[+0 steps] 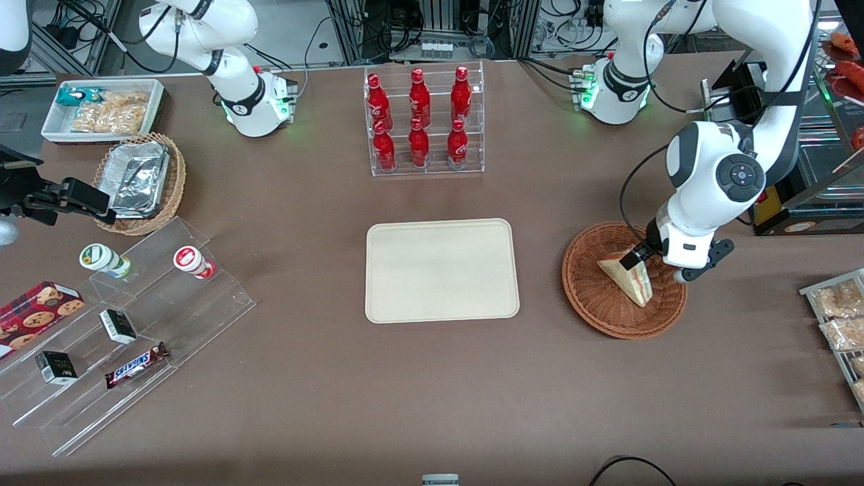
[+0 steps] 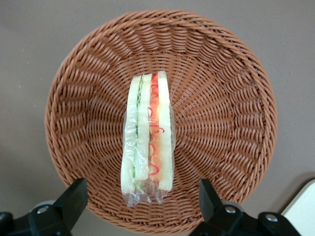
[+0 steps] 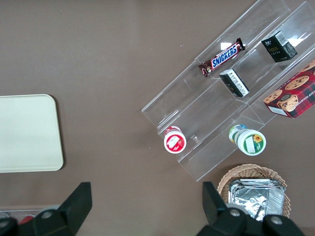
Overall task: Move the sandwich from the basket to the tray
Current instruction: 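Lower the left gripper and close it on the wrapped sandwich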
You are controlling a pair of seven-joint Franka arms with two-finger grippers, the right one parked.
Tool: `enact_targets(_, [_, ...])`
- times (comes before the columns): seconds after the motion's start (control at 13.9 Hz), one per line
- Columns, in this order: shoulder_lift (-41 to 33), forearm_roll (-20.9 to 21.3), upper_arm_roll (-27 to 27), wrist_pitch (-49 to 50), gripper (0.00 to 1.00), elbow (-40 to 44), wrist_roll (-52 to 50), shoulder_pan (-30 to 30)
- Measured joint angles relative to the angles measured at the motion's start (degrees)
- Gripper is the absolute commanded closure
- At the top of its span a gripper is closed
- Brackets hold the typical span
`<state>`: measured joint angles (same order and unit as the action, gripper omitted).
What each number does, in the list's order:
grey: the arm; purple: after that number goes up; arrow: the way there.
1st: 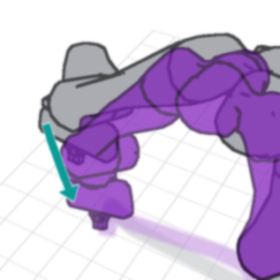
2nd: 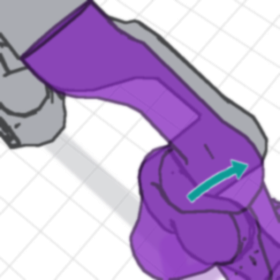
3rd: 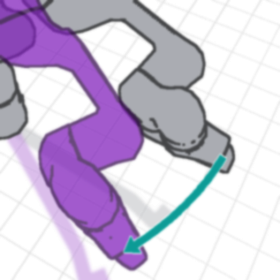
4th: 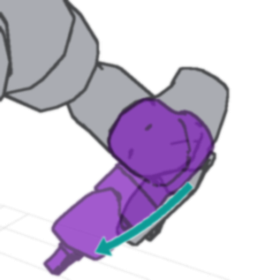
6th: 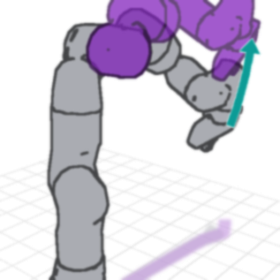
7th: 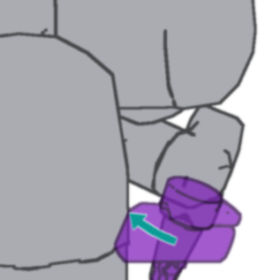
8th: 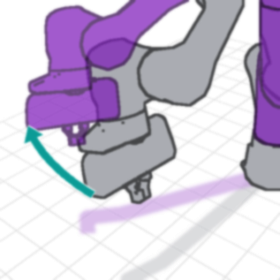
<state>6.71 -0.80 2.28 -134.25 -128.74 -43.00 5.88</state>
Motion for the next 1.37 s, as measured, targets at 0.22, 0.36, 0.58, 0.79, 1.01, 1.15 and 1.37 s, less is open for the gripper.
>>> enact_targets(0.22, [0.98,0.0,-0.05,-0.29,0.0,-0.04,-0.9,-0.03])
enact_targets(0.36, [1.86,-0.02,-0.06,-0.75,0.0,-0.05,-1.33,-0.04])
enact_targets(0.58, [4.22,-0.72,-0.1,-3.16,0.35,-0.1,-4.22,-0.05])
enact_targets(0.79, [7.63,-2.41,-0.1,-6.65,0.35,-0.4,-5.76,-0.05])
enact_targets(1.01, [8.9,-2.6,-0.1,-7.53,0.96,-0.35,-6.02,-0.05])
enact_targets(1.15, [8.74,-2.6,-0.1,-7.25,0.99,0.26,-5.77,-0.05])
enact_targets(1.37, [7.99,-2.58,-0.05,1.72,0.99,4.29,1.78,-0.02])
